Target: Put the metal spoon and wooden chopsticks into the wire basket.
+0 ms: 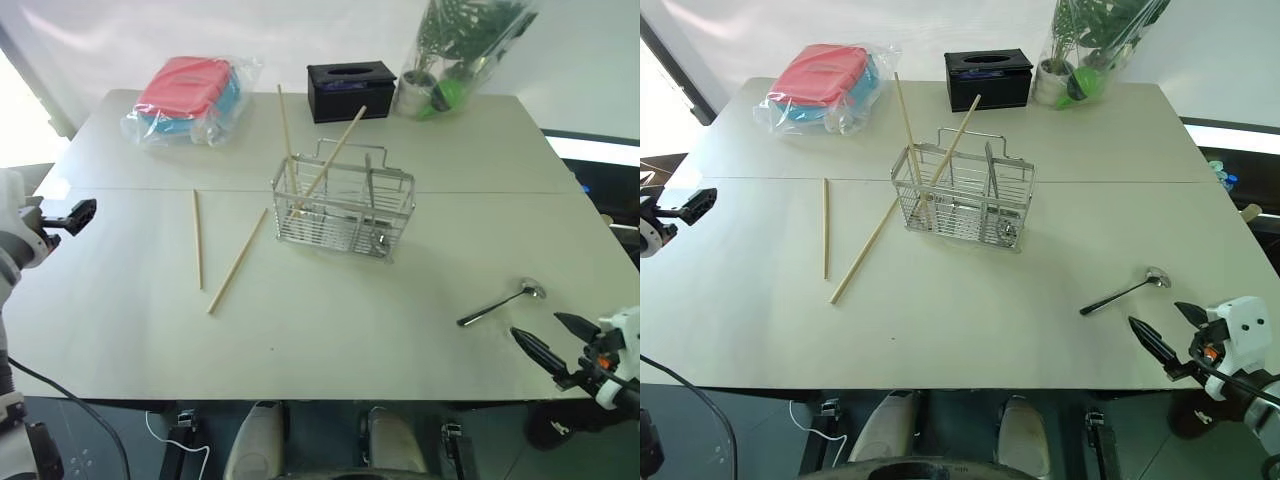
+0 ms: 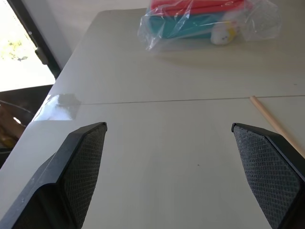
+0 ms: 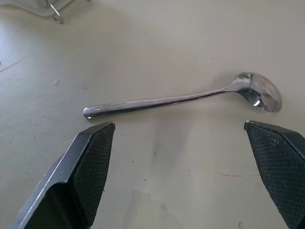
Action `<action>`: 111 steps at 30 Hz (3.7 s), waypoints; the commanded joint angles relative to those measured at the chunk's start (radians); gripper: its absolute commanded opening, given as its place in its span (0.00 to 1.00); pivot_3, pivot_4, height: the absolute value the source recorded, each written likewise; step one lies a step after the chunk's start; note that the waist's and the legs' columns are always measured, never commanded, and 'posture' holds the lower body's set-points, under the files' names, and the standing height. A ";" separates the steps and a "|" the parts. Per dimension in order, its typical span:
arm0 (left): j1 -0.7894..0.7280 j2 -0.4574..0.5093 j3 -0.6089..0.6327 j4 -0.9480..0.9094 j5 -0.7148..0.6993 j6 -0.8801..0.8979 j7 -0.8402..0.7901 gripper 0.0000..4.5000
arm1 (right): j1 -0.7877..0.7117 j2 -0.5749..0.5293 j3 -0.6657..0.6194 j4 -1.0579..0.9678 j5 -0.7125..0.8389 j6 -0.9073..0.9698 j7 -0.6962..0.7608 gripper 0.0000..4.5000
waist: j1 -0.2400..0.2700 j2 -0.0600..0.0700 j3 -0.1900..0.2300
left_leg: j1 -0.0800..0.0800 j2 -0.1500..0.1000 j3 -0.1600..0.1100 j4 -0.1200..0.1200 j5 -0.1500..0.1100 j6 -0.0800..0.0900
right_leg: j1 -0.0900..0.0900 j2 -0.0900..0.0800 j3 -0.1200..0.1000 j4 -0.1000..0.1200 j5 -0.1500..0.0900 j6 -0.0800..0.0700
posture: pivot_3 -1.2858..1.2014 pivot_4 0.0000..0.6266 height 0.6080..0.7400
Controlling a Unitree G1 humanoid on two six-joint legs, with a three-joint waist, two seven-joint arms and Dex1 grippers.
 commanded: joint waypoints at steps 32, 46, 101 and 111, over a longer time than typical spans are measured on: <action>-0.077 0.097 -0.149 -0.385 -0.233 0.171 -0.324 0.98 | -0.341 -0.465 0.095 0.188 -0.091 -0.157 0.305 1.00 | -0.001 0.000 0.002 | 0.000 0.000 0.002 0.002 0.000 0.000 | 0.001 0.000 0.000 -0.001 0.001 -0.002 | 0.52 0.24 0.76; -0.268 0.129 -0.360 -0.484 -0.353 0.205 -0.565 0.98 | -1.104 -0.601 0.830 0.938 -0.563 -0.940 0.840 1.00 | -0.028 0.004 0.006 | -0.001 0.001 0.005 -0.003 0.002 0.005 | 0.003 0.000 0.000 0.001 0.000 0.010 | 0.52 0.24 0.76; -0.323 0.123 -0.375 -0.477 -0.400 0.214 -0.544 1.00 | -1.379 -0.229 0.494 0.415 0.378 0.307 0.332 0.01 | -0.026 0.003 0.008 | 0.011 0.001 0.009 0.000 0.004 0.000 | 0.010 0.001 0.008 0.004 0.000 0.003 | 0.52 0.24 0.76; -0.341 0.110 -0.377 -0.467 -0.386 0.206 -0.540 1.00 | -1.360 0.004 0.637 0.415 0.162 0.192 0.159 0.01 | -0.025 0.002 0.008 | 0.003 0.002 0.009 -0.001 0.004 0.002 | 0.003 0.002 0.007 0.006 0.003 0.010 | 0.52 0.24 0.76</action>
